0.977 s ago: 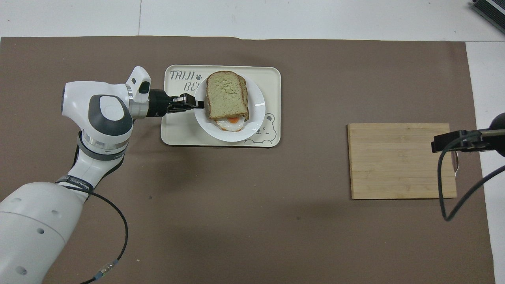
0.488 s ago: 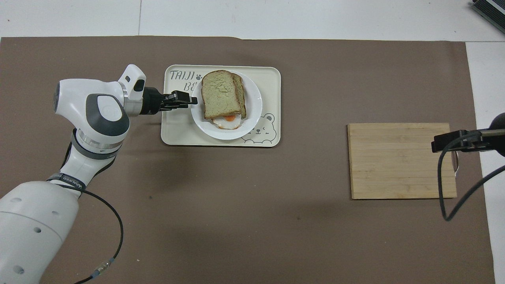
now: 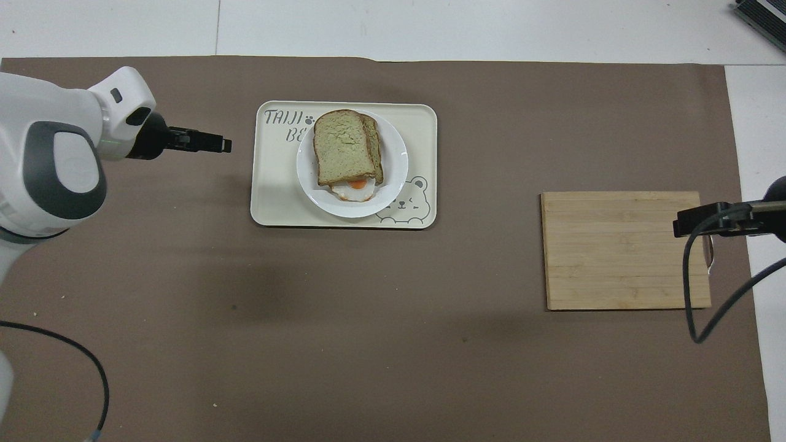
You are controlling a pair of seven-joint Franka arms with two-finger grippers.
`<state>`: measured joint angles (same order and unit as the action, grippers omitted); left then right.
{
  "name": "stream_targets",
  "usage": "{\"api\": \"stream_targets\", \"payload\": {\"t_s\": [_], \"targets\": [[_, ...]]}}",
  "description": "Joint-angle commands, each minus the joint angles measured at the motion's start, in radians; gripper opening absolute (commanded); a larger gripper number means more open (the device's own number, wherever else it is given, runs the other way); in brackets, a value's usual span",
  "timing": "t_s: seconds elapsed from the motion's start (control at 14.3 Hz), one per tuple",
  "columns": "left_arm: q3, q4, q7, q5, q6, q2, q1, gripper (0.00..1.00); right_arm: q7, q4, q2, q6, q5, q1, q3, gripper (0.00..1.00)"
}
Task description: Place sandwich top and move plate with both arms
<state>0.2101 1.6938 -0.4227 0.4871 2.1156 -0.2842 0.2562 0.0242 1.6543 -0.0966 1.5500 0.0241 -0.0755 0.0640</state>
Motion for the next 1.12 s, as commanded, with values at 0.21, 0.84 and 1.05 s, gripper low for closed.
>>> {"api": "stream_targets", "payload": {"t_s": [0.21, 0.84, 1.05], "targets": [[0.078, -0.158, 0.13, -0.254, -0.305, 0.138, 0.008, 1.0, -0.023, -0.01, 0.011, -0.005, 0.02, 0.013, 0.0, 1.0], [0.097, -0.266, 0.13, -0.41, -0.526, 0.243, 0.021, 1.0, -0.018, -0.022, 0.017, -0.008, 0.0, 0.028, 0.007, 1.0], [0.074, -0.252, 0.131, -0.416, -0.506, 0.284, 0.031, 1.0, -0.027, -0.033, 0.02, -0.022, 0.013, 0.028, 0.008, 1.0]]}}
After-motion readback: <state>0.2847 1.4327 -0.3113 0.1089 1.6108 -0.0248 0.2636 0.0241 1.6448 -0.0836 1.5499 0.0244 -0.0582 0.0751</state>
